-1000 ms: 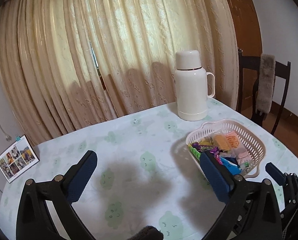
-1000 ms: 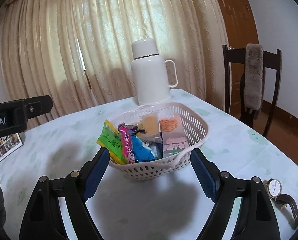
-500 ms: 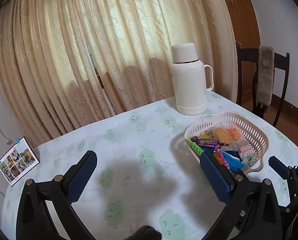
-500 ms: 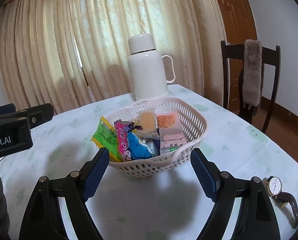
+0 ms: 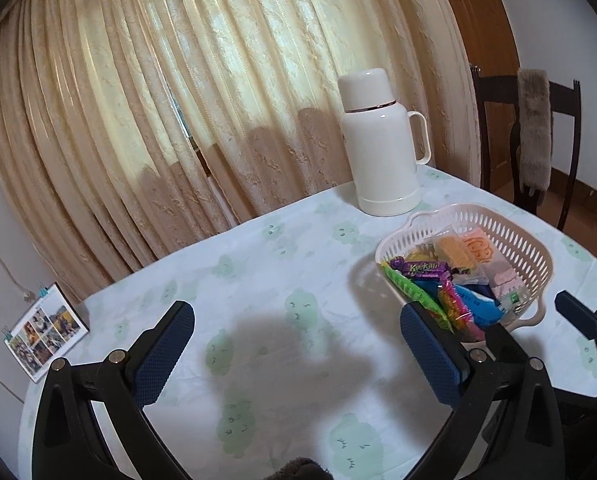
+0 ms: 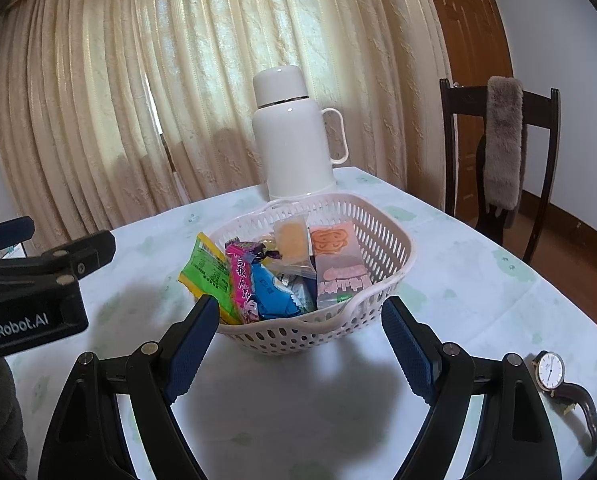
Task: Organize snacks
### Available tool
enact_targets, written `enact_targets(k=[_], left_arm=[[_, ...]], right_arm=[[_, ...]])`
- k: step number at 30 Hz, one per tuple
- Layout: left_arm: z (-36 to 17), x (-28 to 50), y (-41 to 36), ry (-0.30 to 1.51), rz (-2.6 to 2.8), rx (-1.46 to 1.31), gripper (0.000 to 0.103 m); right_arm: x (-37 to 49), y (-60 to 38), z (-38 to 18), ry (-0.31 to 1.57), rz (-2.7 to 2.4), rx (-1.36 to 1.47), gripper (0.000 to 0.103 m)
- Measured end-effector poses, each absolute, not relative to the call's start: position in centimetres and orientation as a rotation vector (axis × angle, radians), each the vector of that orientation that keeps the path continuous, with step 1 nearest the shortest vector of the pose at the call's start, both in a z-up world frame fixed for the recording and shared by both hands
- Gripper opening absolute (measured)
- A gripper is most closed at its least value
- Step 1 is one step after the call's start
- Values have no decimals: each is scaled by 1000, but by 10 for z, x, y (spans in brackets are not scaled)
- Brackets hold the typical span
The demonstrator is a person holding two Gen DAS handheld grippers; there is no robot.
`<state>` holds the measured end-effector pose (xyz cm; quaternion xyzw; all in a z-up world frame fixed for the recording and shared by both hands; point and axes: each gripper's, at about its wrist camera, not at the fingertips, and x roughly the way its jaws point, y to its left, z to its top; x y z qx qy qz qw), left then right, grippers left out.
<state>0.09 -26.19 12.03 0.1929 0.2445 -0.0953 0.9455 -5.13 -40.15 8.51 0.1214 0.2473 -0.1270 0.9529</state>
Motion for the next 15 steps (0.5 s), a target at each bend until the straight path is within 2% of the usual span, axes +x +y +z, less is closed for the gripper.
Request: enact_targets(k=[15], left_arm=[[106,5,-248,504,-147,423,103]], right_arm=[[-47,-395,78,544,-265,213,86]])
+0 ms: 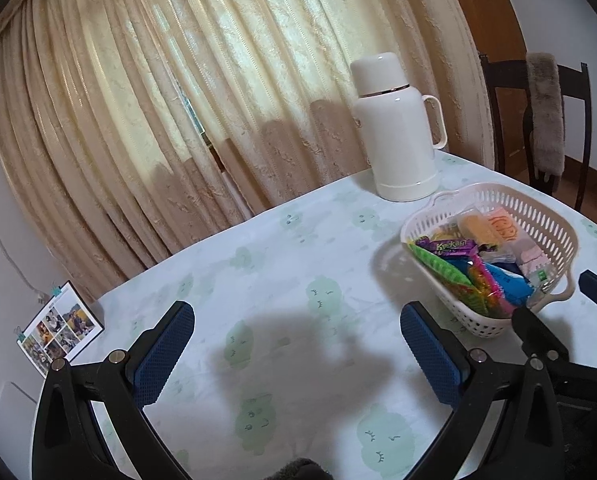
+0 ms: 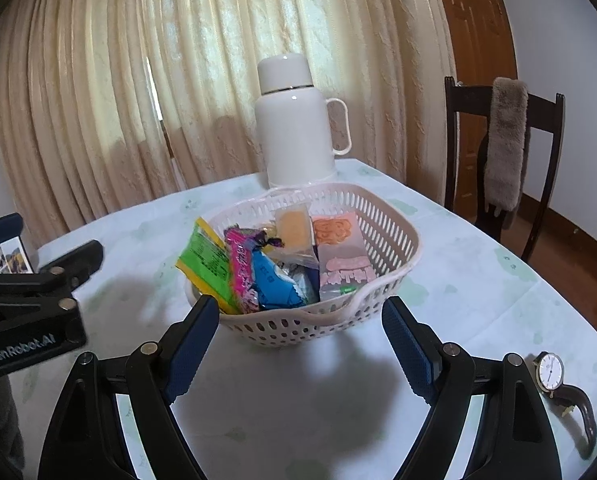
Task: Organize snacks
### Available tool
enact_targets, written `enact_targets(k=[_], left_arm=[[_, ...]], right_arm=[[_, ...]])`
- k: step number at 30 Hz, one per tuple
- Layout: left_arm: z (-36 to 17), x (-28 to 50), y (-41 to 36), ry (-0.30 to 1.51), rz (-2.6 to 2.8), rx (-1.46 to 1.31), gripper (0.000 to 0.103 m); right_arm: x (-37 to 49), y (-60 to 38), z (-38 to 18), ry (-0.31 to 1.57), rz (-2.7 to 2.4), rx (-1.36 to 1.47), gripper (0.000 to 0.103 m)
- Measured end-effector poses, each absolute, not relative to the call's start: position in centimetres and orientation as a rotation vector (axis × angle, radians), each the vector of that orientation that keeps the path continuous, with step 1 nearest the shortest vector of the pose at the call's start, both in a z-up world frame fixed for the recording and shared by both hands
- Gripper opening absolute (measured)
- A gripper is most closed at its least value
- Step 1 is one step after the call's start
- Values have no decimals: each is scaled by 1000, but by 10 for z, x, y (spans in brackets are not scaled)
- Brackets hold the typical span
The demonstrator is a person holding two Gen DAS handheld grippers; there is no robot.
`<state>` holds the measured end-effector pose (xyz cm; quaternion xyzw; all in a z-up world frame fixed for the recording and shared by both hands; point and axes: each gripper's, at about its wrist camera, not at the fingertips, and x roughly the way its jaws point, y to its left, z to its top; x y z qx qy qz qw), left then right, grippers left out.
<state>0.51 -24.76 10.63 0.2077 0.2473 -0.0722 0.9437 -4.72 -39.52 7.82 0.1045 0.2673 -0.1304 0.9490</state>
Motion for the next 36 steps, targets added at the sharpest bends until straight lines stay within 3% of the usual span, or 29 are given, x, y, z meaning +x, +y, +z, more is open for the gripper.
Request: enact_targets(k=[36], left_arm=[[87,5,-260,475,-88,557,103]], right_arm=[[-41,-391,73,584,-220,204,87]])
